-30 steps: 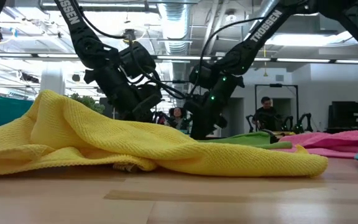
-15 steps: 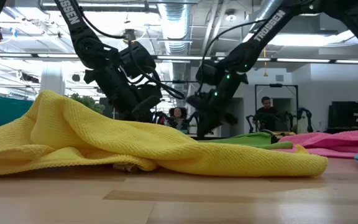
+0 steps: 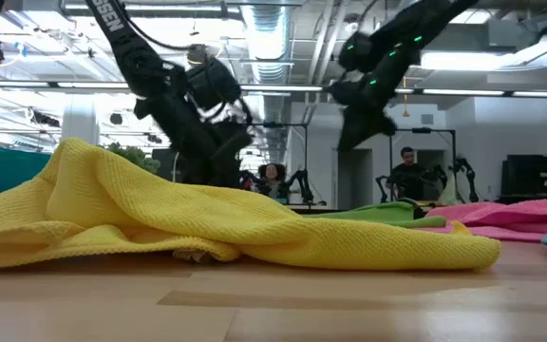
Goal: Fold microfiber towels
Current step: Fold the green microfiber towel
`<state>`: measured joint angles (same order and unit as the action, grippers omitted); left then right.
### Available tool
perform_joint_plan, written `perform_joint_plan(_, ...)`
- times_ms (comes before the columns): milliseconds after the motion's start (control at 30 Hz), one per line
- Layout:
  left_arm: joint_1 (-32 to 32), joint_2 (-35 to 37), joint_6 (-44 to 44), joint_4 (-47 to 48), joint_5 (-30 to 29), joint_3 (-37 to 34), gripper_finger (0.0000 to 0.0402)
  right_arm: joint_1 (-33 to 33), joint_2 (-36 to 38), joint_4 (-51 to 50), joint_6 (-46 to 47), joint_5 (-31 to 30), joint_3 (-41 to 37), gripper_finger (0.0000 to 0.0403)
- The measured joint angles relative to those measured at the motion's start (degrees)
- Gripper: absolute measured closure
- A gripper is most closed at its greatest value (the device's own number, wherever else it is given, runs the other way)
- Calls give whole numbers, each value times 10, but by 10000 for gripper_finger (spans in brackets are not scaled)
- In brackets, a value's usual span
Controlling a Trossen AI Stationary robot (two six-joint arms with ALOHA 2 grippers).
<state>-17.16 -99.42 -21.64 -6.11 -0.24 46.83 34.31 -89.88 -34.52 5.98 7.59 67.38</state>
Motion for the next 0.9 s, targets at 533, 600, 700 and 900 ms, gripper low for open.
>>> perform_joint_plan(533,-32,-14,-41,-140,54,18,249,0,45,246,136,-4,-289,324)
perform_joint_plan(600,-46,-37,-48,-153,72,18,260,-1,27,245,135,-3,-289,324)
perform_joint_plan(700,-64,-73,-59,-157,79,18,275,-3,1,243,136,-3,-289,324)
perform_joint_plan(900,-96,-114,-66,-167,75,19,296,-5,-20,252,140,0,-287,324)
